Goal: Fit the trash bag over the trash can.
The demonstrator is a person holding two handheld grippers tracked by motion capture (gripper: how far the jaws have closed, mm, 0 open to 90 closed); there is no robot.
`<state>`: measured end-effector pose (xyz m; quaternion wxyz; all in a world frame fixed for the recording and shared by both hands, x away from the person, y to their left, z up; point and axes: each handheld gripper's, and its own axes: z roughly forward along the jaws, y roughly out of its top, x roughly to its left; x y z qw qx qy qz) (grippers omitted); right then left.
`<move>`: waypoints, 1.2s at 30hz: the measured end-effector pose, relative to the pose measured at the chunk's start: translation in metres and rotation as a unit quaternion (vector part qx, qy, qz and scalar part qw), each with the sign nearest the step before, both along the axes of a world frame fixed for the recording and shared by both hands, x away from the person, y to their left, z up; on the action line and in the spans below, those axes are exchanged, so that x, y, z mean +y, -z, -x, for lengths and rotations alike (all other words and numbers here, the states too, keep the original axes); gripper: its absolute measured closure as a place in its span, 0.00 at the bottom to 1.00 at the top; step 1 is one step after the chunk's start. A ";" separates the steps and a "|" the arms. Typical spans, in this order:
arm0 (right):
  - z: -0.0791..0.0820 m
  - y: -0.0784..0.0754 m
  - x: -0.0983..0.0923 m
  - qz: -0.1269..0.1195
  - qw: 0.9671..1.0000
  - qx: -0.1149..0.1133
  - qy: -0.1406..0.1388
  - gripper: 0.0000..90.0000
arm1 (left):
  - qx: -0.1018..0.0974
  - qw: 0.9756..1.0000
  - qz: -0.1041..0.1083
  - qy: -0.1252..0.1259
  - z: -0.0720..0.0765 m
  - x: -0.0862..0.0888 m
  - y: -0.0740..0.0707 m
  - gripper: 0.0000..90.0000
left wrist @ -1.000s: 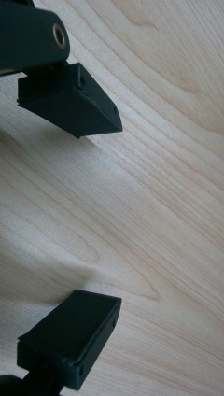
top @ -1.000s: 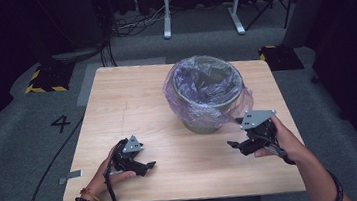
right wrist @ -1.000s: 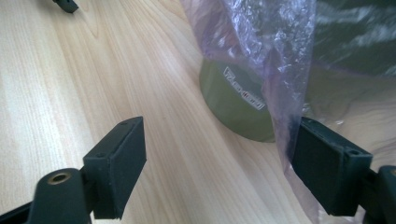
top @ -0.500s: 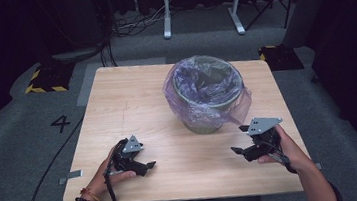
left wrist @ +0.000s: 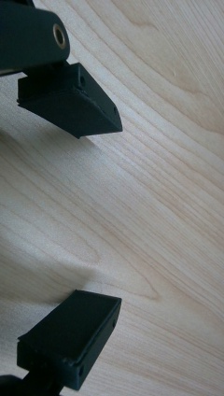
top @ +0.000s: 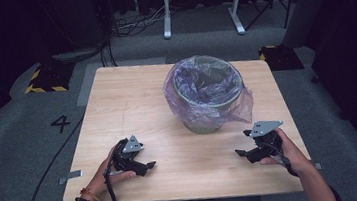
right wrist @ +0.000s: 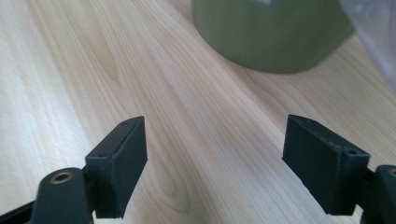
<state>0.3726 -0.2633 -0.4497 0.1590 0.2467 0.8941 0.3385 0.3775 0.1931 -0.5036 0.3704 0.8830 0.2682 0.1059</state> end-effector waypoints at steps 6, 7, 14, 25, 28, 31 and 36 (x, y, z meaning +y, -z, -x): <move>-0.002 0.011 -0.006 0.008 1.000 0.004 0.011 0.24 | 0.000 1.000 0.000 0.000 0.000 0.000 0.000 0.16; -0.002 0.014 -0.008 0.010 1.000 0.006 0.016 0.24 | 0.000 1.000 0.000 0.000 0.000 0.000 0.000 0.16; 0.000 0.022 -0.015 0.002 1.000 0.018 0.022 0.24 | 0.000 1.000 0.000 0.000 0.000 0.000 0.000 0.16; 0.005 0.039 -0.027 -0.012 0.998 0.041 0.039 0.24 | 0.000 1.000 0.000 0.000 0.000 0.000 0.000 0.16; 0.007 0.041 -0.029 -0.018 0.998 0.045 0.042 0.24 | 0.000 1.000 0.000 0.000 0.000 0.000 0.000 0.16; 0.010 0.046 -0.035 -0.034 0.997 0.047 0.045 0.24 | 0.000 1.000 0.000 0.000 0.000 0.000 0.000 0.16; 0.013 0.048 -0.041 -0.045 0.997 0.043 0.051 0.24 | 0.000 1.000 0.000 0.000 0.000 0.000 0.000 0.16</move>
